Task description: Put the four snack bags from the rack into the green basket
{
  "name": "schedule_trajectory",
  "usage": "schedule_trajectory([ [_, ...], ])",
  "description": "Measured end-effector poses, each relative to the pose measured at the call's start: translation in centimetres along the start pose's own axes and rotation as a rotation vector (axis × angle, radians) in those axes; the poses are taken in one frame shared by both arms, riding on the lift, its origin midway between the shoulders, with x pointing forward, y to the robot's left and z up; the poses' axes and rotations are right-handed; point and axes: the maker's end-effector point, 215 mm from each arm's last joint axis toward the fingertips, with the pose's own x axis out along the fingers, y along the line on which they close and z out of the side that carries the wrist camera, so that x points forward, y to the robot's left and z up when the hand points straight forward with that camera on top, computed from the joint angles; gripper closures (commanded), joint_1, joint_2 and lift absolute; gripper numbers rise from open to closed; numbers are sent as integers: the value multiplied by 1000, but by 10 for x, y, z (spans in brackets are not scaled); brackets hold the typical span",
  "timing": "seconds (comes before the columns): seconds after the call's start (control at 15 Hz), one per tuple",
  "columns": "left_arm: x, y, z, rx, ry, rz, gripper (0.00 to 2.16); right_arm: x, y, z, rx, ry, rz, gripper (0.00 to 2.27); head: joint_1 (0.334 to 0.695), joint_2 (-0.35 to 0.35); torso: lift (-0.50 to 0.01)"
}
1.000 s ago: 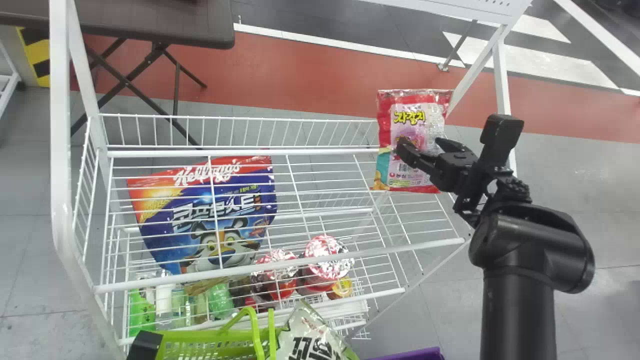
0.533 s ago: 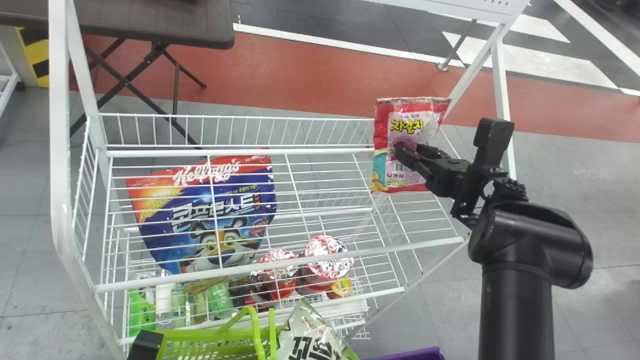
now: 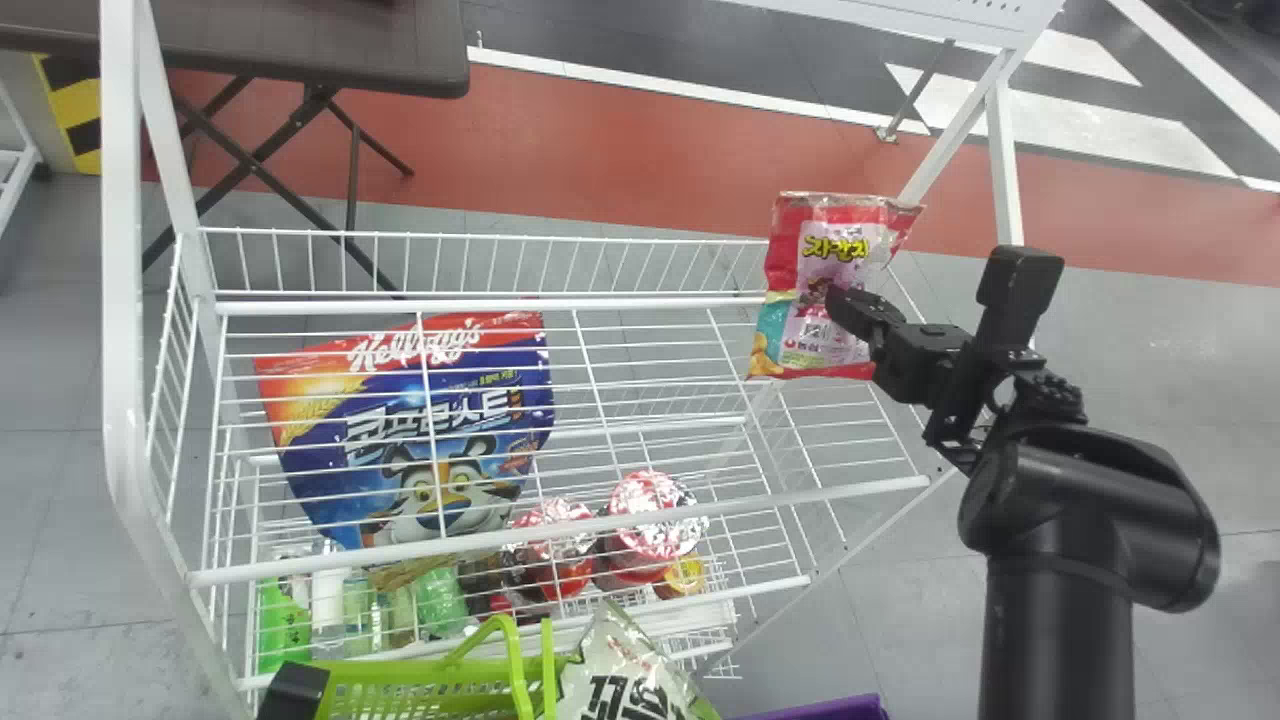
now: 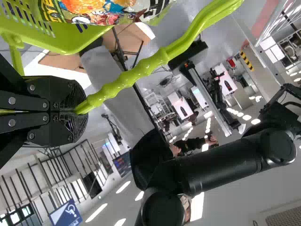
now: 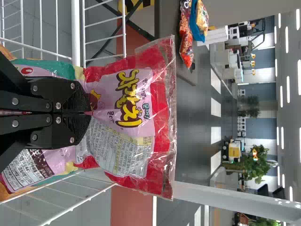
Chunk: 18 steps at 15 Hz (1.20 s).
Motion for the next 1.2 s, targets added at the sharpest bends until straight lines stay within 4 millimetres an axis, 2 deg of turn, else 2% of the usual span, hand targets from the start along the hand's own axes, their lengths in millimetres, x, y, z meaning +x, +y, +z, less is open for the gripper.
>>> schedule_trajectory([
  [0.2, 0, 0, 0, 1, 1, 1, 2121, -26, 25, 18, 15, -49, 33, 2219, 695, -350, -6],
  [0.4, 0, 0, 0, 2, 0, 1, 2121, -69, 68, 21, 126, -16, 101, 2219, 695, -350, -6],
  [0.53, -1, -1, 0, 3, 0, 1, 2121, -103, 102, 14, 188, 37, 150, 2219, 695, -350, -6],
  [0.8, -1, -1, 0, 3, 0, 3, 2121, -174, 154, -18, 271, 208, 240, 2219, 695, -350, -6],
  [1.0, -3, 0, -4, -1, -11, 12, 2121, -212, 187, -50, 331, 336, 309, 2219, 695, -350, -6],
  [1.2, -5, 1, -5, 5, -34, 25, 2121, -242, 210, -94, 391, 479, 344, 2219, 695, -350, -6],
])
